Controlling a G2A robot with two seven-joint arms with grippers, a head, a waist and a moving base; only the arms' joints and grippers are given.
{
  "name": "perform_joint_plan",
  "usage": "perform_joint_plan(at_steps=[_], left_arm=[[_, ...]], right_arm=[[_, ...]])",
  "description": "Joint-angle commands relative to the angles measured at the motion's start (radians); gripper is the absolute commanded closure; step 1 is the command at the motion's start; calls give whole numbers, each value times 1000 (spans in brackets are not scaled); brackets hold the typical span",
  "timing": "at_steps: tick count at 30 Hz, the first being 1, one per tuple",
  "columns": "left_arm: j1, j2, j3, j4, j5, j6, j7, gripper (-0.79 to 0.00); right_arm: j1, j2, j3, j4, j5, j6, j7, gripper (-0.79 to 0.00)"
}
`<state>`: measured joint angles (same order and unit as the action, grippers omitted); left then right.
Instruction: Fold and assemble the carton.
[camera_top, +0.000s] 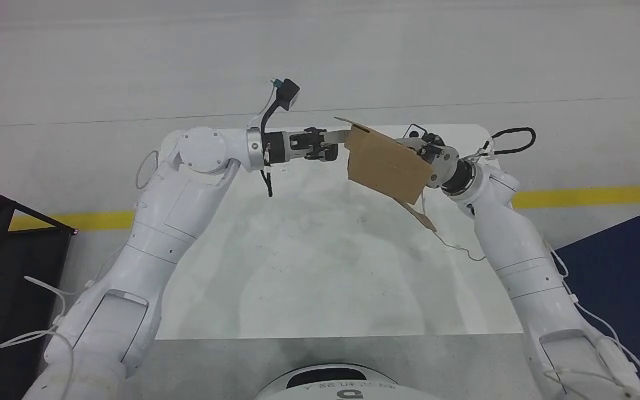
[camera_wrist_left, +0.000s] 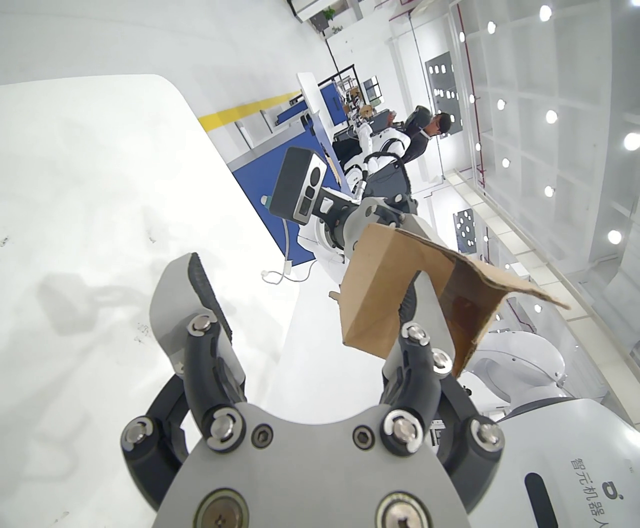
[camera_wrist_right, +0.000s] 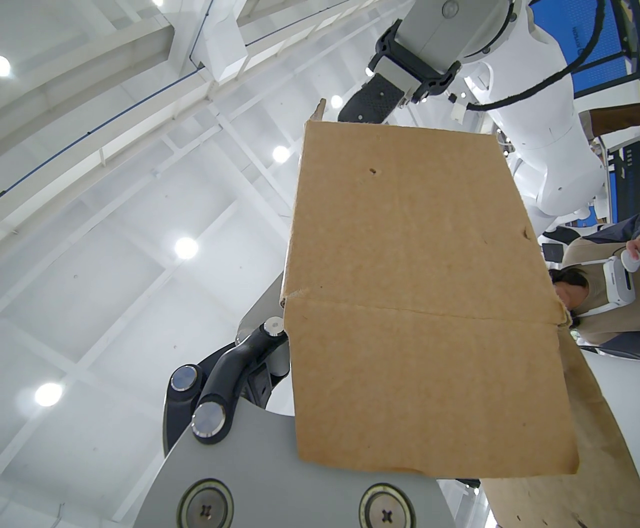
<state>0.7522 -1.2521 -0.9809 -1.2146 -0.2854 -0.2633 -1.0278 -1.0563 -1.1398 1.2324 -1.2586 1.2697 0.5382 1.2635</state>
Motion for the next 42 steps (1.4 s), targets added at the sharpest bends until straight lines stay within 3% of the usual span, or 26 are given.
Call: perform_joint_plan(at_steps=[1, 17, 22, 25, 28, 37, 39, 42], left_arm=[[8, 2, -4, -15, 5, 0, -5, -708], [-3, -7, 27, -9, 20, 18, 5, -720], [2, -5, 14, -6, 14, 5, 18, -785], [11, 1, -17, -9, 77, -20, 114, -785], [42, 16, -69, -16, 259, -48, 335, -785], [42, 16, -69, -16, 259, -48, 335, -785], [65, 12, -82, -10, 133, 6, 315, -785], [45, 10, -124, 33, -129, 136, 142, -785]], right_arm=[[3, -1, -5, 4, 1, 0, -3, 0], [-3, -1, -10, -13, -6, 0, 0, 0], [-5, 0, -6, -19, -10, -3, 0, 0], [-7, 1, 2, -22, -4, -14, -2, 0], [-8, 1, 3, -23, -2, -14, -2, 0], [-8, 1, 3, -23, -2, -14, -2, 0], [-8, 1, 3, -23, -2, -14, -2, 0], [-18, -2, 3, -33, 17, -21, -21, 0]])
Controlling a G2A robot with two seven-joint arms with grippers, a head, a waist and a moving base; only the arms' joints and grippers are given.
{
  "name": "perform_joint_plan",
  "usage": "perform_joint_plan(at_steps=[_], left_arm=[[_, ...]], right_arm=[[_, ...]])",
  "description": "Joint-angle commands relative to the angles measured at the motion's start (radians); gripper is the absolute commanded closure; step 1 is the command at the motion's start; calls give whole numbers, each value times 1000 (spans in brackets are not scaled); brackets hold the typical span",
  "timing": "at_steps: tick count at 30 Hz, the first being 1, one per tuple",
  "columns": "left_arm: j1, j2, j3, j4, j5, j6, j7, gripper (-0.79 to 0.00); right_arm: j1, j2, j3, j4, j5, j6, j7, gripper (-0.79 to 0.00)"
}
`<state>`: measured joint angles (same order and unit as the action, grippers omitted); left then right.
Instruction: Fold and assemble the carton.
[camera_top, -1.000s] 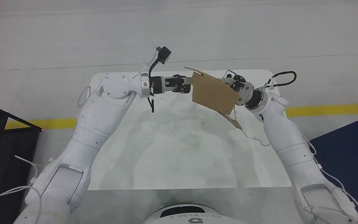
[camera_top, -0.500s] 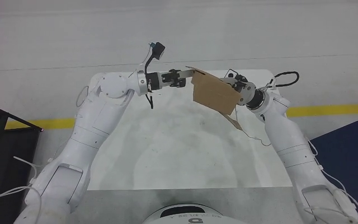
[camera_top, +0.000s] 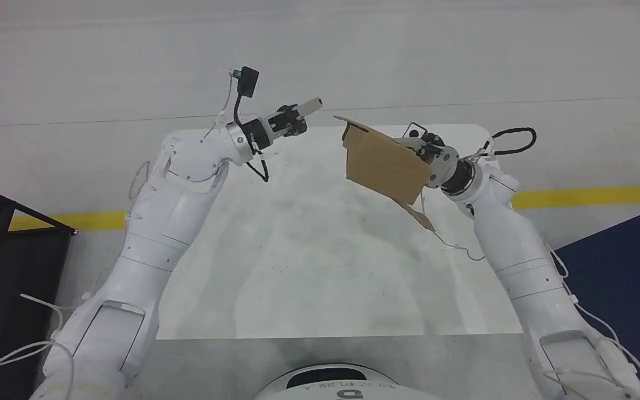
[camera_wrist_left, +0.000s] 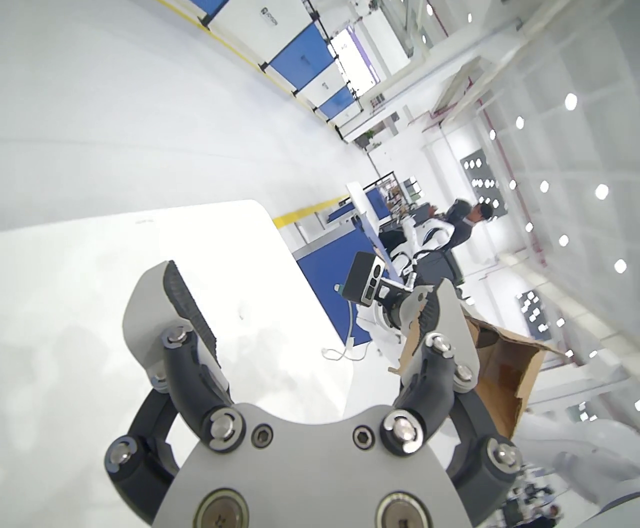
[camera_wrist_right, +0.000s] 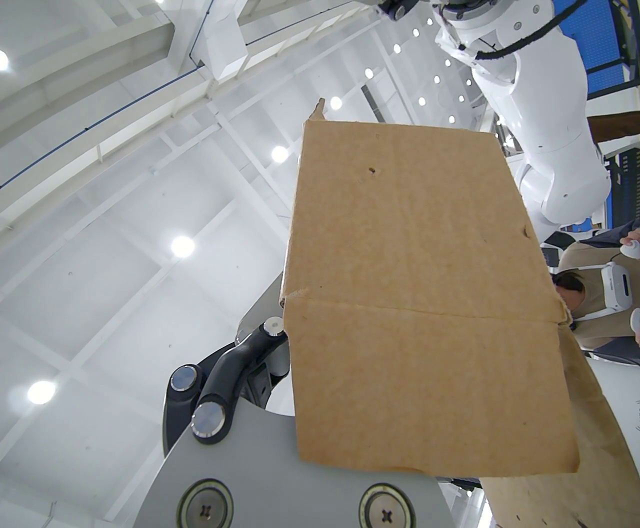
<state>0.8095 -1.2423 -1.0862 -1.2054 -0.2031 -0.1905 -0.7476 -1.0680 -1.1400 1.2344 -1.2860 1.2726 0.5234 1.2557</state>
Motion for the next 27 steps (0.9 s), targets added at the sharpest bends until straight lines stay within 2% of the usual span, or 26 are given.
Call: perform_joint_plan(at_steps=[1, 3, 6, 9, 11, 14, 16, 23, 27], left_arm=[[-23, 1, -30, 42, -272, 110, -191, -785], [-48, 0, -44, 83, -385, 218, -306, -785], [-93, -5, -46, 162, -572, 436, -495, -785], [-143, -10, -10, 234, -597, 568, -608, -785], [-165, -17, 9, 272, -622, 597, -656, -785], [-185, -29, 29, 313, -692, 583, -680, -785], [-199, -31, 34, 324, -691, 563, -688, -785], [-191, -31, 31, 319, -699, 558, -673, -785], [-152, -36, 46, 273, -758, 617, -646, -785]], right_arm=[[-6, -2, 3, -6, 15, -14, -21, 0], [0, -1, 6, 7, 7, -19, -8, 0], [16, 3, 11, 36, -44, -51, 33, 0], [32, 13, 19, 68, -153, -105, 57, 0], [38, 20, 25, 80, -216, -134, 77, 0], [37, 29, 42, 90, -280, -183, 78, 0], [32, 31, 60, 90, -266, -213, 68, 0], [32, 31, 60, 90, -266, -213, 68, 0], [22, 30, 53, 68, -283, -219, 32, 0]])
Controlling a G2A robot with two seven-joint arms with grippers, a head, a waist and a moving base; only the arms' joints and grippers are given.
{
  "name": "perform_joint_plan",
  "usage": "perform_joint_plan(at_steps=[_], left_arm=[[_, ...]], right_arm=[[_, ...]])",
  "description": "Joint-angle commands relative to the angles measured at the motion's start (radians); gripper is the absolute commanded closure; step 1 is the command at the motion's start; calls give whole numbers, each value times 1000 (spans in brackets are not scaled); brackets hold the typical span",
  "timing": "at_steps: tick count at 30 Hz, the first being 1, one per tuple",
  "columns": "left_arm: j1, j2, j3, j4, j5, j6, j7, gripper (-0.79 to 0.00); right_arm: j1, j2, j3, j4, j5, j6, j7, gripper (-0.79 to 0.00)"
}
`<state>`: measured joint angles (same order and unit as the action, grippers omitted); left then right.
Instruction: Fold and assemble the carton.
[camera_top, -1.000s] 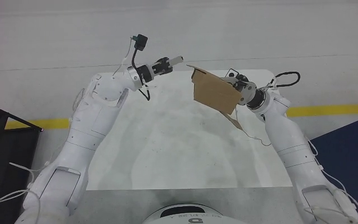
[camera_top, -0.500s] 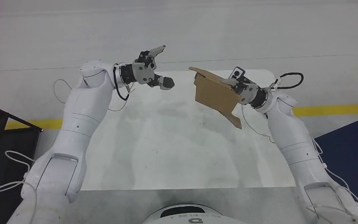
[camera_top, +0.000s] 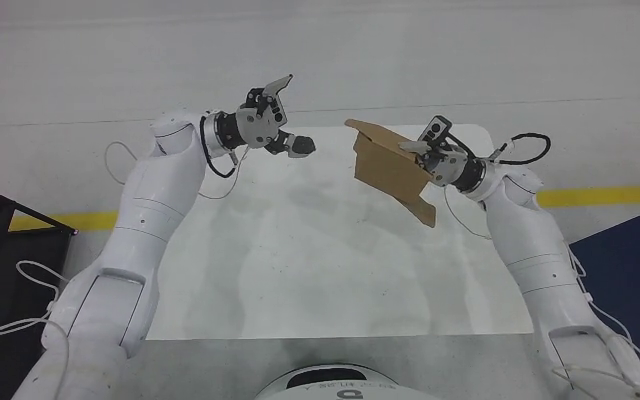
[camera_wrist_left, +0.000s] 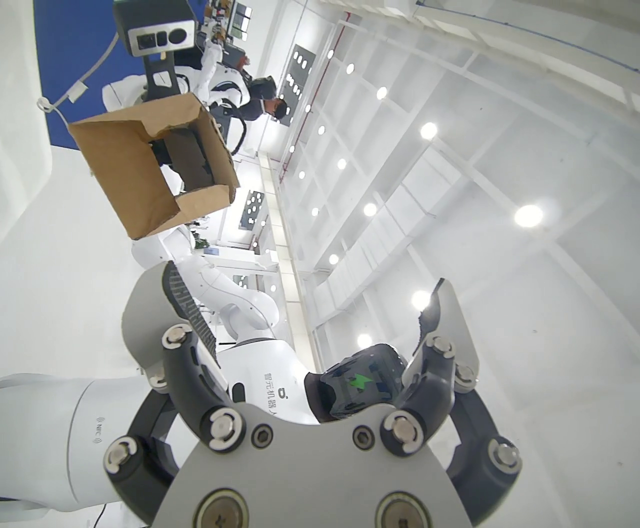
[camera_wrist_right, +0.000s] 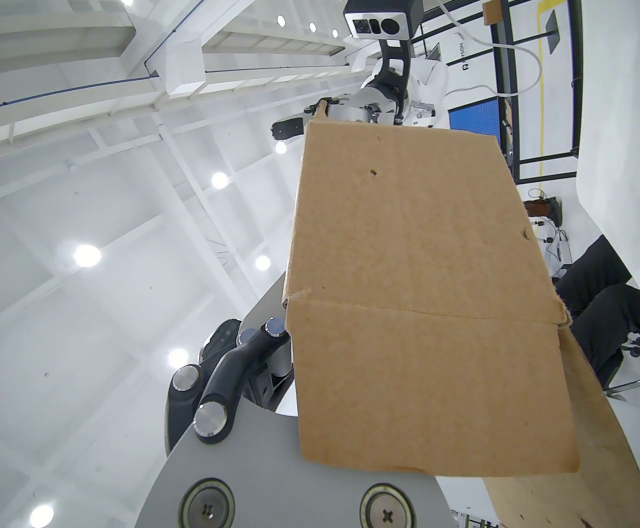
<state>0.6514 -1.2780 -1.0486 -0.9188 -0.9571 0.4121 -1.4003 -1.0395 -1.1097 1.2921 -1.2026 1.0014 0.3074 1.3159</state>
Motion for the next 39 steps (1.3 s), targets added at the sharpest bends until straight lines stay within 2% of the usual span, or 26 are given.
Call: perform_joint_plan(at_steps=[1, 12, 21, 39], left_arm=[[9, 0, 14, -24, -8, 15, 7, -785], [-5, -7, 63, -44, 7, 30, 29, -785], [-32, -22, 92, -16, 27, -37, 60, -785], [-66, -57, 142, 36, -9, -52, 38, -782]], right_arm=[[-12, 0, -8, -26, -16, -2, -38, 0], [-35, 4, -13, -75, -29, 9, -49, 0], [-44, 8, -21, -95, -38, 20, -13, 0], [-44, 12, -36, -105, -42, 31, 12, 0]])
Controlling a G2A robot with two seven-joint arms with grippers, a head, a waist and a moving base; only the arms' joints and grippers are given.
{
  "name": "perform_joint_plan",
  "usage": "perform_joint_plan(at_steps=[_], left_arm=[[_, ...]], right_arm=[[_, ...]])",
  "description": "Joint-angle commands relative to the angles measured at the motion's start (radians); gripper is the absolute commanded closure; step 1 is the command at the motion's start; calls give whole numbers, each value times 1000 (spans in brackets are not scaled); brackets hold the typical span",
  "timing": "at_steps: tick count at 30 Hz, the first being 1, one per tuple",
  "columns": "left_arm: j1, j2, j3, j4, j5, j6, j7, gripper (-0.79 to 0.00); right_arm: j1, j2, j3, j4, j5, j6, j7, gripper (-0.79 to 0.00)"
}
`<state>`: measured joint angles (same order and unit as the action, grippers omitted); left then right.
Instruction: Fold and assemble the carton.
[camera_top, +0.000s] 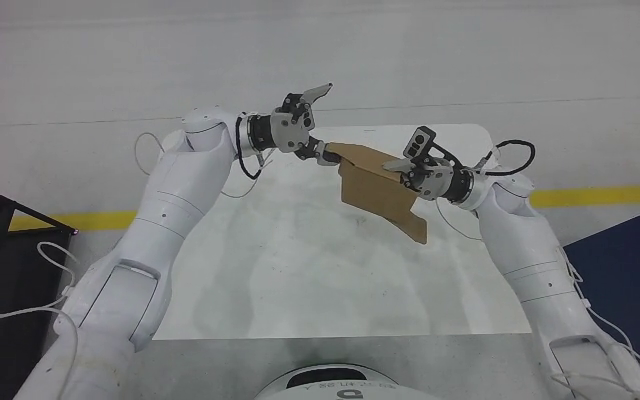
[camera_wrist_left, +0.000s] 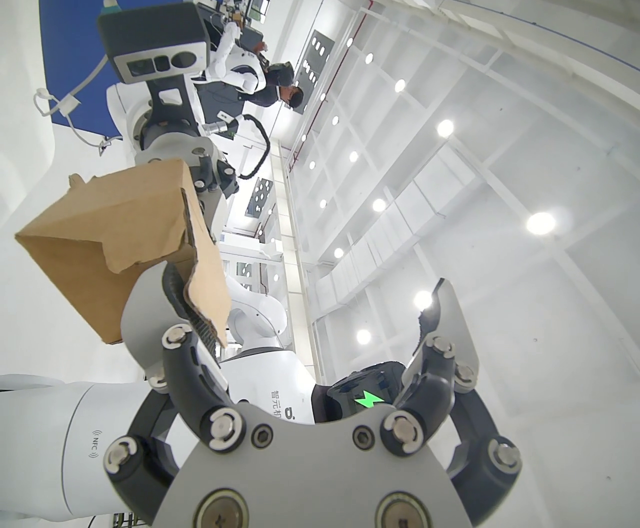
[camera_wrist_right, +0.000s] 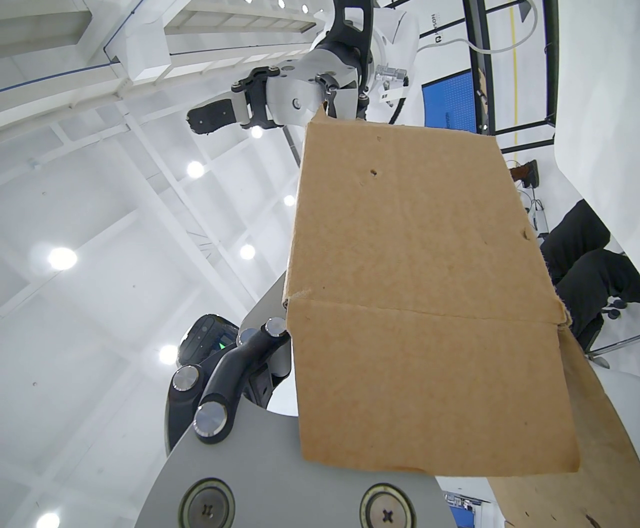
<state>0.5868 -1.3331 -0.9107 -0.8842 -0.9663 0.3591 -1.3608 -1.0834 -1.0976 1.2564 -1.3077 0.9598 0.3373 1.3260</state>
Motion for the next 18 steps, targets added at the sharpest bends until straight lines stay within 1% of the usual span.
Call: perform_joint_plan(at_steps=[1, 11, 14, 15, 16, 17, 18], left_arm=[[-3, -4, 7, 3, 0, 1, -3, -782], [-17, -26, 41, 30, -11, 5, -36, -785], [-24, -31, 51, 41, -6, 5, -47, -754], [-26, -33, 55, 44, -2, 5, -50, -733], [-28, -34, 59, 47, 3, 5, -55, -659], [-30, -35, 62, 50, 8, 5, -59, -453], [-32, -37, 64, 54, 11, 4, -63, -388]], right_arm=[[1, 1, -2, 0, 0, 2, 3, 0], [5, 2, -8, 0, 6, 6, 10, 0], [6, 3, -9, 0, 9, 6, 12, 0], [6, 3, -9, 1, 9, 6, 12, 0], [7, 3, -9, 1, 9, 6, 12, 0], [7, 3, -10, 1, 10, 6, 12, 0], [8, 3, -10, 1, 10, 6, 11, 0]])
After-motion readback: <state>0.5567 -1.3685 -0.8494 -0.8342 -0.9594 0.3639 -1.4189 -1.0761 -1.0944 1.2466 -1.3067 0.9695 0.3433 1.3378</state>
